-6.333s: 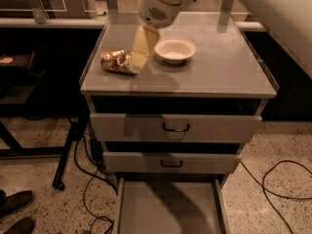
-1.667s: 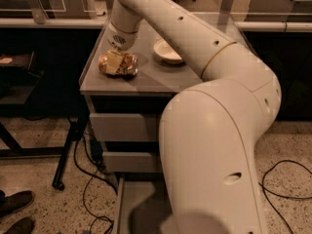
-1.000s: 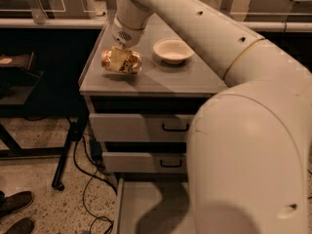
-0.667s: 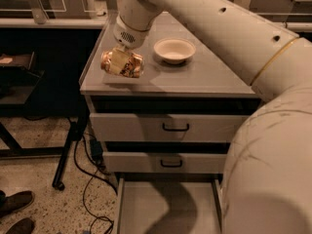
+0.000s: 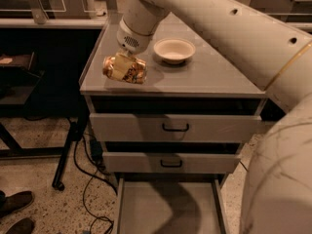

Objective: Place orange can into bottom drawer

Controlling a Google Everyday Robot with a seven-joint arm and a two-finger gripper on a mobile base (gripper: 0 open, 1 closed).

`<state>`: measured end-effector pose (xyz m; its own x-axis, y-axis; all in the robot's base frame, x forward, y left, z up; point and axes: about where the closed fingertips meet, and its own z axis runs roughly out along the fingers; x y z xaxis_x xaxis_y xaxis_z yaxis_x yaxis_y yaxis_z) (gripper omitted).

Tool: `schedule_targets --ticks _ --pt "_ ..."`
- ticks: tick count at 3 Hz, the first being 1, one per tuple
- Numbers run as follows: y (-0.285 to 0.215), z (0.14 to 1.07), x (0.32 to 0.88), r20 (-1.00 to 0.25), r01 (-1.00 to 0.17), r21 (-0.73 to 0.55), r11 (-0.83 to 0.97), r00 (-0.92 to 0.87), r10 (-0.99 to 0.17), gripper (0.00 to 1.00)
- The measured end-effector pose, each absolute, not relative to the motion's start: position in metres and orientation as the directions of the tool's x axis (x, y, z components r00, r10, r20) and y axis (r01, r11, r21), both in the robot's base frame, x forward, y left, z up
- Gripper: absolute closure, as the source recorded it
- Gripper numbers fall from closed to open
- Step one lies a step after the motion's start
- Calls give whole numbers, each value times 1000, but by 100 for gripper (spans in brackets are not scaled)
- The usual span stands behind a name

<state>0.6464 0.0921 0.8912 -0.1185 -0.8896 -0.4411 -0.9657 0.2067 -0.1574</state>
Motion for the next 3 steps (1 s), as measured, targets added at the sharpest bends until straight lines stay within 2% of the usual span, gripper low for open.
schedule_targets --ticks 1,2,3 --pt "74 881 569 -422 -980 -54 189 -149 -894 100" --pt "67 870 523 -404 -986 15 164 -156 -901 100" --pt "66 867 521 -400 -986 22 164 -159 -903 100"
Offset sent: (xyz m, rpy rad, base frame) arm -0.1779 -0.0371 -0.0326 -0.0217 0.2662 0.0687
